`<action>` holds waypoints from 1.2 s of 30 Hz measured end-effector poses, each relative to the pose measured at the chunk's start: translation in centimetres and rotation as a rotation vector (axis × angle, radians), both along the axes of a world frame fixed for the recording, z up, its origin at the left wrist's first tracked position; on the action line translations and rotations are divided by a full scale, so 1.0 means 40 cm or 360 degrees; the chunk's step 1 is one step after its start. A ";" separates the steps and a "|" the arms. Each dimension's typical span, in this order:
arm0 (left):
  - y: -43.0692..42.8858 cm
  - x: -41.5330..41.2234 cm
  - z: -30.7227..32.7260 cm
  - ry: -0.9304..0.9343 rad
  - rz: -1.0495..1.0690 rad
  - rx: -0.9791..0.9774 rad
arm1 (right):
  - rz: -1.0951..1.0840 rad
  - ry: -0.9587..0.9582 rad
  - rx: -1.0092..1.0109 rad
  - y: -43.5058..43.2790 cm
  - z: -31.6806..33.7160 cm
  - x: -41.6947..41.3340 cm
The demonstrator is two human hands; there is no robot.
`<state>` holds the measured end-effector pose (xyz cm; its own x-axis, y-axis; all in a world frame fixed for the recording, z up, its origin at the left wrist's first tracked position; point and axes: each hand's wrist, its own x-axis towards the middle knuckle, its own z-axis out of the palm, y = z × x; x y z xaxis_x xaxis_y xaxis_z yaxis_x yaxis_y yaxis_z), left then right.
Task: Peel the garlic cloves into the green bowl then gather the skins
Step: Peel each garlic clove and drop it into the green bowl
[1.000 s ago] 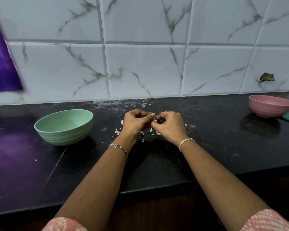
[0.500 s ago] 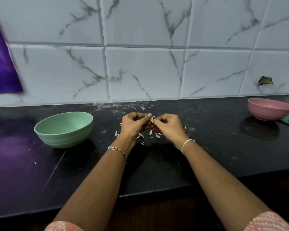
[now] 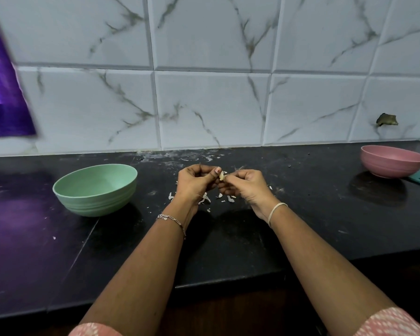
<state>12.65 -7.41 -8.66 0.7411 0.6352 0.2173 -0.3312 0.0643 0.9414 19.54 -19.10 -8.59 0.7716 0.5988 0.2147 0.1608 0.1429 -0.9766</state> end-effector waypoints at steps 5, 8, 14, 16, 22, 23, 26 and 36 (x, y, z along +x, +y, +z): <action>-0.001 0.000 -0.001 0.0032 -0.0011 -0.0023 | 0.0018 0.0108 0.0017 0.002 0.000 0.005; -0.001 -0.001 -0.001 0.0032 -0.0027 -0.0058 | 0.0012 0.0101 0.0023 0.002 0.000 0.005; 0.001 0.005 -0.008 0.0063 -0.0020 -0.0070 | 0.0038 0.0160 0.0040 0.002 0.005 0.006; 0.001 0.006 -0.011 0.0075 -0.0070 -0.0074 | 0.0038 0.0148 0.0043 0.001 0.006 0.005; 0.003 0.007 -0.013 0.0100 -0.0090 -0.0048 | -0.0011 0.0058 0.0035 0.001 0.006 0.001; 0.002 0.007 -0.012 0.0102 -0.0088 -0.0031 | -0.0034 0.0019 0.0023 0.000 0.007 0.002; -0.004 0.009 -0.011 0.0109 -0.0071 0.0078 | -0.0122 -0.0126 -0.0025 0.000 0.001 0.005; -0.003 0.016 -0.020 0.0226 0.0312 0.0625 | -0.0478 -0.0999 -0.0489 0.002 -0.023 0.020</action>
<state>13.30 -7.51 -9.48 0.6552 0.6560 0.3747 -0.1677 -0.3573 0.9188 20.33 -19.04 -9.49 0.6991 0.4860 0.5245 0.6882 -0.2583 -0.6780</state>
